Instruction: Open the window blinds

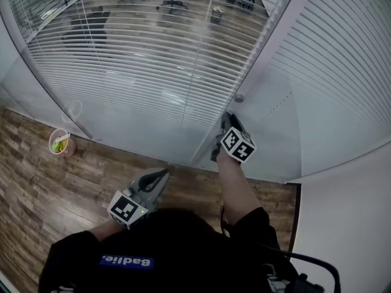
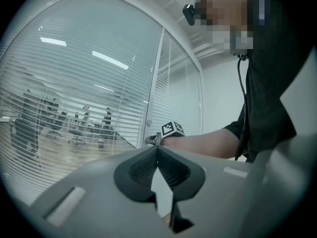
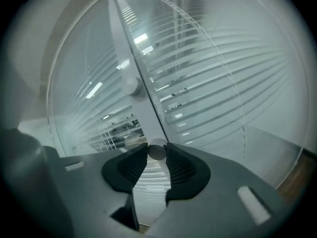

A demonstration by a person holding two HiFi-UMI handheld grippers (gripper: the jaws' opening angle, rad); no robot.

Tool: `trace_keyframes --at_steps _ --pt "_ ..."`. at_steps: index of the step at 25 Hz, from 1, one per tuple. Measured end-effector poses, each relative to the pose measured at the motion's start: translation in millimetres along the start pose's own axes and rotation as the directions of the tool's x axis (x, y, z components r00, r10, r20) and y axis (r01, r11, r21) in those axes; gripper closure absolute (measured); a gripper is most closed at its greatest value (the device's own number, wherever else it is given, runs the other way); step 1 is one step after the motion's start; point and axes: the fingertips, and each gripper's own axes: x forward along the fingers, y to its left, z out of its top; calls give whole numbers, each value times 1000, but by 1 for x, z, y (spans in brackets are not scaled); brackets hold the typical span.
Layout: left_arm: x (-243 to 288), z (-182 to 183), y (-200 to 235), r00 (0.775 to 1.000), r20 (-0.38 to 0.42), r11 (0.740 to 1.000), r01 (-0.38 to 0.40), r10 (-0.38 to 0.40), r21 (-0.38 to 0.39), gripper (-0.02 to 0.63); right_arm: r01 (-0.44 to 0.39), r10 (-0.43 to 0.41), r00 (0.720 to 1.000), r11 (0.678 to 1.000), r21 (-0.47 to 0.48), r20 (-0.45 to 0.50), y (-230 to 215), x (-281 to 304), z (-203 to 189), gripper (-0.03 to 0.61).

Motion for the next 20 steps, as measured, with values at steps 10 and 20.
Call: trace_keyframes --at_steps 10,20 --pt "5 -5 -6 1000 -17 1000 15 -15 -19 614 -236 174 972 731 641 159 -8 -1 -2 459" --pt "7 -9 -12 999 -30 1000 10 -10 -26 614 -128 128 992 976 175 15 0 0 1 457"
